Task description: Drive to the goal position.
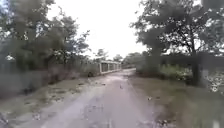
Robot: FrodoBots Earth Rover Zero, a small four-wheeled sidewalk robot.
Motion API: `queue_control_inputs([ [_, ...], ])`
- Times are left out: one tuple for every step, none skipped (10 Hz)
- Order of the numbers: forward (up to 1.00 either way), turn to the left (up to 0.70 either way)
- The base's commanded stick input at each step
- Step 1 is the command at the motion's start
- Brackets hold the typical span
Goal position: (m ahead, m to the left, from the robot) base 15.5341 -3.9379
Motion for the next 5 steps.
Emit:
queue_control_inputs([
  [1.0, 0.0],
  [1.0, 0.0],
  [1.0, 0.0],
  [1.0, 0.0],
  [1.0, 0.0],
])
